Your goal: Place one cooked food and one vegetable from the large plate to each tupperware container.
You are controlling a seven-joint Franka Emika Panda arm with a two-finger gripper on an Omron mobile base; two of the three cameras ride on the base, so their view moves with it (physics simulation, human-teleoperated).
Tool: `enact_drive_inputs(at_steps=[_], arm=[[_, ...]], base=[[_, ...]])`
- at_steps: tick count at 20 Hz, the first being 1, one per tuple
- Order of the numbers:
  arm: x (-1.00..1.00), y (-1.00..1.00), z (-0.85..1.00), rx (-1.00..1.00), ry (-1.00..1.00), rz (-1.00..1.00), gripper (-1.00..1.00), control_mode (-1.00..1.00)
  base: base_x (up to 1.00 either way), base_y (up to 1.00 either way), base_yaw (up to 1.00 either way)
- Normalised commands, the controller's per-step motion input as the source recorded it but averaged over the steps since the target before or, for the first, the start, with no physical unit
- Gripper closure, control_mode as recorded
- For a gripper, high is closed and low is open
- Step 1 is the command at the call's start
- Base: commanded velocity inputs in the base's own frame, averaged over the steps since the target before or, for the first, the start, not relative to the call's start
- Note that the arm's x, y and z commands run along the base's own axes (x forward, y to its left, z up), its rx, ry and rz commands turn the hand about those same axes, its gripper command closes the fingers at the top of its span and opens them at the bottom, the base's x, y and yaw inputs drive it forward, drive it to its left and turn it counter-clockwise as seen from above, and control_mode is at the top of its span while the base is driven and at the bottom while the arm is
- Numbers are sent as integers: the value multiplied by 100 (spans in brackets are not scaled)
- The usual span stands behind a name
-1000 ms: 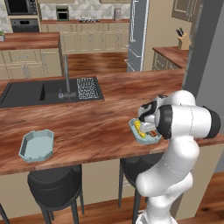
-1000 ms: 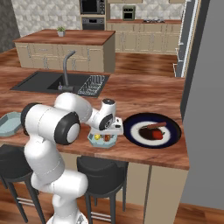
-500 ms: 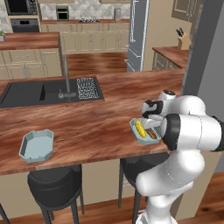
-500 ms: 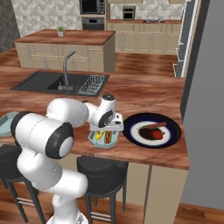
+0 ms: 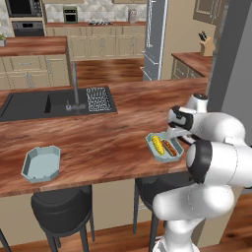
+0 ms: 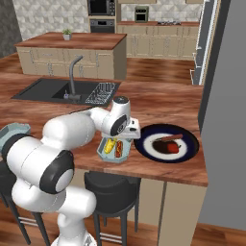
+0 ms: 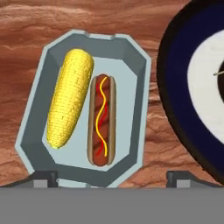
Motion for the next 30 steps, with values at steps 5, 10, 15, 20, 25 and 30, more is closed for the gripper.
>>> enact_drive_inputs(at_steps=[5, 10, 15, 20, 25, 30], arm=[[3, -51, 2, 0, 0, -33, -100, -100], [24, -32, 0, 0, -1, -29, -100, -100], [35, -35, 0, 0, -6, -25, -100, -100], [44, -52, 0, 0, -1, -22, -100, -100], [45, -48, -1, 0, -1, -19, -100, -100], [49, -44, 0, 1, 0, -17, -100, -100]], base=[[0, 0, 0], [0, 0, 0], [0, 0, 0], [0, 0, 0], [0, 0, 0], [0, 0, 0]])
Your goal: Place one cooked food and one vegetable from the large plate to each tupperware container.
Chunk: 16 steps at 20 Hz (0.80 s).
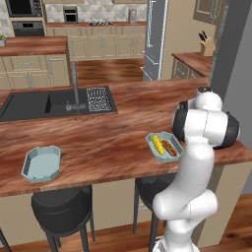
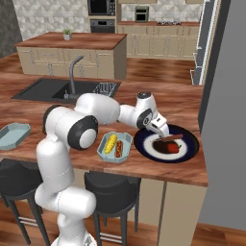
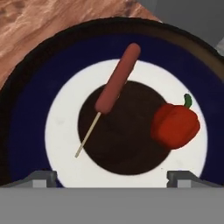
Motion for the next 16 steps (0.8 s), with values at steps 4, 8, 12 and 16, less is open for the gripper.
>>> enact_drive_inputs(at_steps=[4, 8, 12, 16], arm=[[44, -37, -9, 2, 0, -14, -100, -100], [25, -39, -24, 5, 0, 0, -100, -100], [11, -40, -27, 5, 0, 0, -100, -100], [14, -11, -28, 2, 0, 0, -100, -100]], base=[[0, 0, 0], [0, 0, 0], [0, 0, 0], [0, 0, 0]])
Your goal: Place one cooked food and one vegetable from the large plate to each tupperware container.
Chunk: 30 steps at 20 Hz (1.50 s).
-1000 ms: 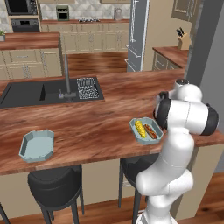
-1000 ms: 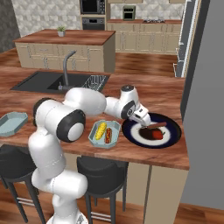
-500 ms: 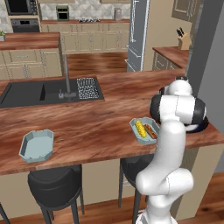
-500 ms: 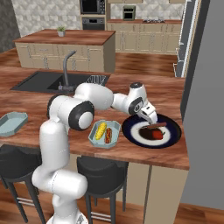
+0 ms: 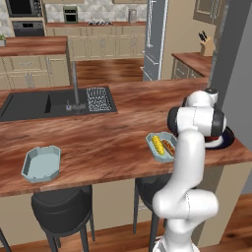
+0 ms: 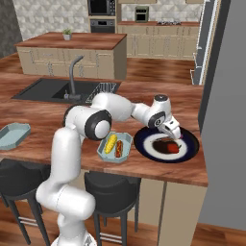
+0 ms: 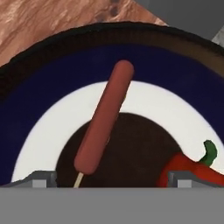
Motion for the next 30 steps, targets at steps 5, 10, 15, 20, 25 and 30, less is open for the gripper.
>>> enact_drive_inputs(at_steps=[5, 10, 15, 20, 25, 30], arm=[[16, 0, -31, 0, 0, 0, -100, -100], [35, 0, -11, 0, 0, 0, -100, -100], [17, 0, -19, 0, 0, 0, -100, -100], [-4, 0, -21, 0, 0, 0, -100, -100], [0, 0, -27, 1, 0, 0, 100, -100], [-5, 0, -18, 4, 0, 0, 100, -100]], base=[[0, 0, 0], [0, 0, 0], [0, 0, 0], [0, 0, 0], [0, 0, 0], [0, 0, 0]])
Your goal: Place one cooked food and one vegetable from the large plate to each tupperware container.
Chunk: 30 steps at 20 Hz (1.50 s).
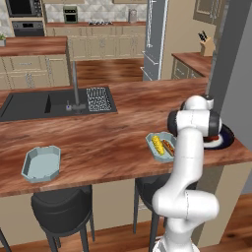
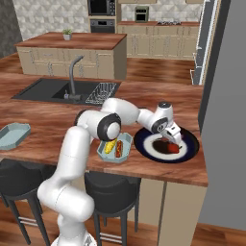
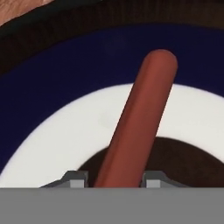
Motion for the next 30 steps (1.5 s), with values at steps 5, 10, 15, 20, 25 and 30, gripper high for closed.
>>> enact_drive_inputs(at_steps=[5, 10, 15, 20, 25, 30], arm=[[-39, 11, 19, 1, 0, -2, 100, -100], [-34, 78, 58, 0, 0, 8, 100, -100], [-40, 100, 17, 2, 0, 15, 100, -100], [-37, 97, 33, 1, 1, 23, 100, -100], [-10, 100, 30, 2, 11, 31, 100, -100], [-22, 100, 21, 4, 6, 28, 100, -100]], base=[[0, 0, 0], [0, 0, 0], [0, 0, 0], [0, 0, 0], [0, 0, 0], [0, 0, 0]])
